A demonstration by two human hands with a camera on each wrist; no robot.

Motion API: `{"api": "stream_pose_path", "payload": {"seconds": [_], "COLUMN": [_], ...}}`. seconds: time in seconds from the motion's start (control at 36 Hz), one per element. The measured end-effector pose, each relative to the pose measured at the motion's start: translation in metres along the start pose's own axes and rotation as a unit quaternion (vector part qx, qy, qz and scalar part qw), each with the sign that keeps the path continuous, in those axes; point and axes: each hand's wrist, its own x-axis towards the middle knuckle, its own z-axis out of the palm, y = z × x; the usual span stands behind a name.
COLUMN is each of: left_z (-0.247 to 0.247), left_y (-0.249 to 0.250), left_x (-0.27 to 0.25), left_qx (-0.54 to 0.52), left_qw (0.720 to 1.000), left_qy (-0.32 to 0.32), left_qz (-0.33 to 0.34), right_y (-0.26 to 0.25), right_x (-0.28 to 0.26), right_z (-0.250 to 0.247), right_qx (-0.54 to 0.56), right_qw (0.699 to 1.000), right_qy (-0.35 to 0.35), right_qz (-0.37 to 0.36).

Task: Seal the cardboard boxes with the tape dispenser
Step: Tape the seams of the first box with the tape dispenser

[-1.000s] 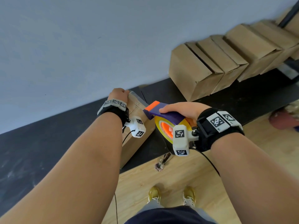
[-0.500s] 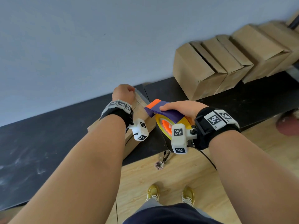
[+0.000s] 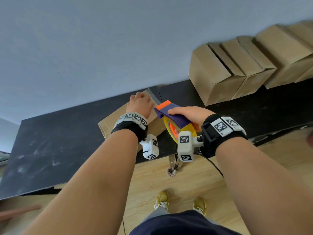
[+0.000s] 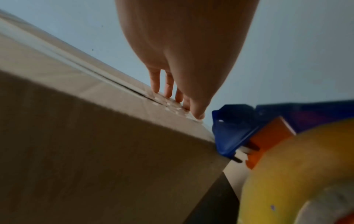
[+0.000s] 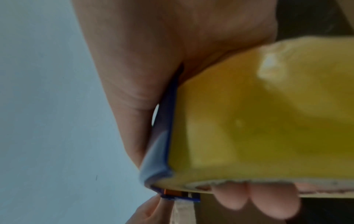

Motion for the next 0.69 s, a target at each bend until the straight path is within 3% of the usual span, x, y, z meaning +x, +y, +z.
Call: {"api": "stream_pose_path", "payload": {"seconds": [0.19,0.69], "left_z": [0.001,0.004], "left_y": [0.003,0.012], "left_x": [-0.002,-0.013], "left_qx": [0.014,0.017], "left_qw": [0.998,0.998], "left_qy": [-0.052,-0.025], "left_qz": [-0.034,-0.053], "right_y": [0.02,0.054], "right_x": [-0.004,-0.014], "right_z": [0.0,-0.02], "right_qx": [0.007,0.004], "right_qw": [1.0,0.998], "right_qy": [-0.007,-0.054], "right_qz": [0.004,0.031]}}
